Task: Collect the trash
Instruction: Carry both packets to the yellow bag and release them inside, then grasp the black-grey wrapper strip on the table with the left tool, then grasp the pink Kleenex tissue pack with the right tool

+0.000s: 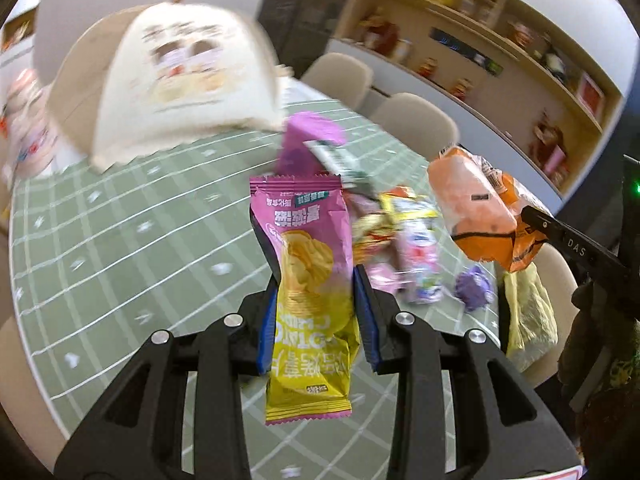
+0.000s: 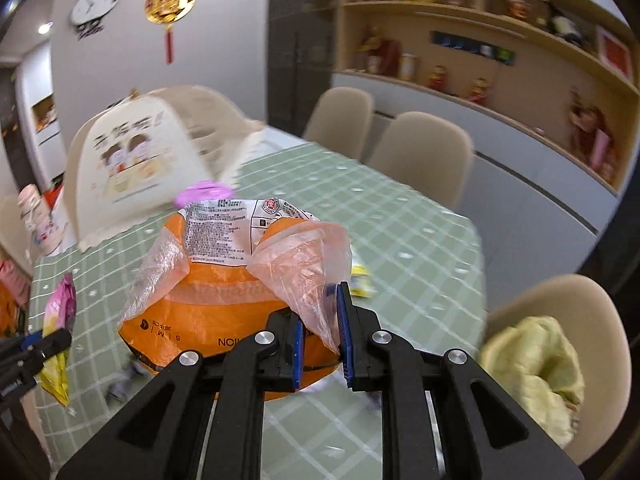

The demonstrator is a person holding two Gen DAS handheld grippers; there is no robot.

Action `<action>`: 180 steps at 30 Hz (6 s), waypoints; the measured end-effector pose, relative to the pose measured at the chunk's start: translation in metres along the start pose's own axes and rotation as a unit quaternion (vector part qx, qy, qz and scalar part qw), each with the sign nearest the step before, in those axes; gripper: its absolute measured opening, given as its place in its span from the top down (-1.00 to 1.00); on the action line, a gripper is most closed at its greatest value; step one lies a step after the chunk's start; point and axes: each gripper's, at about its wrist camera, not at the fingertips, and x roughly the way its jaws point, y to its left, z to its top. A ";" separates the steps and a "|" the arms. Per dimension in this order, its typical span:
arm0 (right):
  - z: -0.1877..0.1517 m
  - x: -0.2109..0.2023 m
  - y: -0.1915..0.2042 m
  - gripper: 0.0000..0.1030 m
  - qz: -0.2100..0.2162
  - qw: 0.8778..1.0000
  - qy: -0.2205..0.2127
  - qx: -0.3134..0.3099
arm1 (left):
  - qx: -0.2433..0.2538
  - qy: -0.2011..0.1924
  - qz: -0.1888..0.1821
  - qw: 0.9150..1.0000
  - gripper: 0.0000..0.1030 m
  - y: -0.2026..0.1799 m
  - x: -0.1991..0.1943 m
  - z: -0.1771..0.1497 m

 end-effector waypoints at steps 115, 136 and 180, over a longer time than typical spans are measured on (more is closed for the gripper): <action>-0.056 0.123 0.002 0.14 0.212 0.968 0.130 -0.028 | -0.053 0.106 0.048 0.992 0.52 0.004 0.074 -0.040; -0.050 0.133 0.025 0.14 0.238 0.963 0.119 -0.042 | -0.133 0.096 0.100 0.981 0.51 0.022 0.039 -0.058; -0.049 0.158 0.025 0.80 0.093 0.986 0.134 0.036 | -0.026 0.146 -0.028 0.989 0.49 0.030 0.099 -0.012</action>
